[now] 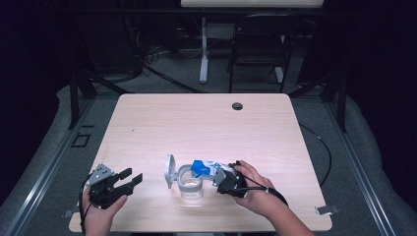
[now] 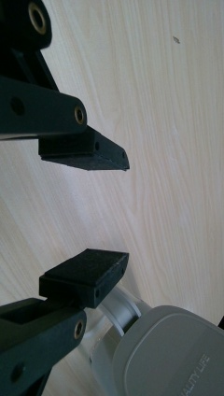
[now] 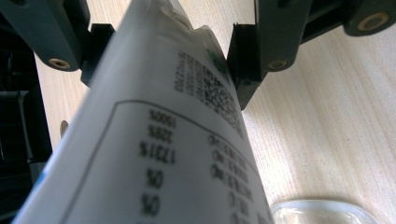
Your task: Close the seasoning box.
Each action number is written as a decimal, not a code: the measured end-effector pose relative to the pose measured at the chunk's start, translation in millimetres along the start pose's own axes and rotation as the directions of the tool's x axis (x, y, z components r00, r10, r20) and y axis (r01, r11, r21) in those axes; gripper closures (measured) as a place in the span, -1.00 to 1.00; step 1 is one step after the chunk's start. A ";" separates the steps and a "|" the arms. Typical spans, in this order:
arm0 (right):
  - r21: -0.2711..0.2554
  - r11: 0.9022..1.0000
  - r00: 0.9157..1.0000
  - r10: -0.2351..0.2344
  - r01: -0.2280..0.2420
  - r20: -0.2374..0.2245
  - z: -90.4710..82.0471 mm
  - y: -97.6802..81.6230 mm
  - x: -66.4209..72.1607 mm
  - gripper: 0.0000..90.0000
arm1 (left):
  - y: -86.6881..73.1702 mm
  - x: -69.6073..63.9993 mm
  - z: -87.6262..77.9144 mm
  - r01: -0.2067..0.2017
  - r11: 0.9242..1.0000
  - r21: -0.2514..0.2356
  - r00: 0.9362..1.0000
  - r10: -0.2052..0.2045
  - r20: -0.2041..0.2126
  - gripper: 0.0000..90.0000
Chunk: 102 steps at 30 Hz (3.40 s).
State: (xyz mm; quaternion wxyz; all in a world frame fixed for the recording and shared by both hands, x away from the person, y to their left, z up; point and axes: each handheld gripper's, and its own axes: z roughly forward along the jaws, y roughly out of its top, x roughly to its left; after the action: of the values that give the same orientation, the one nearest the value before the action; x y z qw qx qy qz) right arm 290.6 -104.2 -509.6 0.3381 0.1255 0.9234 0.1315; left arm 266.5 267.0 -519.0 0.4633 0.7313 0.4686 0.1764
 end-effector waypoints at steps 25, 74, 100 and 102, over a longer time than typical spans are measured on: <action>0.030 0.998 0.999 -0.051 0.050 0.018 0.2 1.5 -0.6 0.04 | -2.2 0.1 2.7 0.001 1.000 0.013 1.000 -0.001 -0.002 0.08; 0.108 0.977 0.980 -0.191 0.184 0.062 -4.4 10.5 -5.1 0.04 | -0.5 2.6 -0.7 0.003 1.000 0.013 1.000 -0.003 -0.002 0.08; 0.149 0.952 0.954 -0.284 0.269 0.093 -8.2 18.6 -9.2 0.05 | -1.4 3.3 0.2 0.006 1.000 0.003 1.000 -0.006 -0.007 0.08; 0.145 0.951 0.953 -0.289 0.274 0.097 -8.1 19.3 -9.3 0.05 | -1.2 3.4 0.0 0.005 1.000 0.008 1.000 -0.005 -0.003 0.08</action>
State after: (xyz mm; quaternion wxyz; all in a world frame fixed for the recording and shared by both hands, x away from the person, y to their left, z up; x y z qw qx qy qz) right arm 294.9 -90.4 -491.9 0.3979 0.0217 0.9171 0.0142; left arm 267.6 270.1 -520.6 0.4602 0.7317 0.4716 0.1743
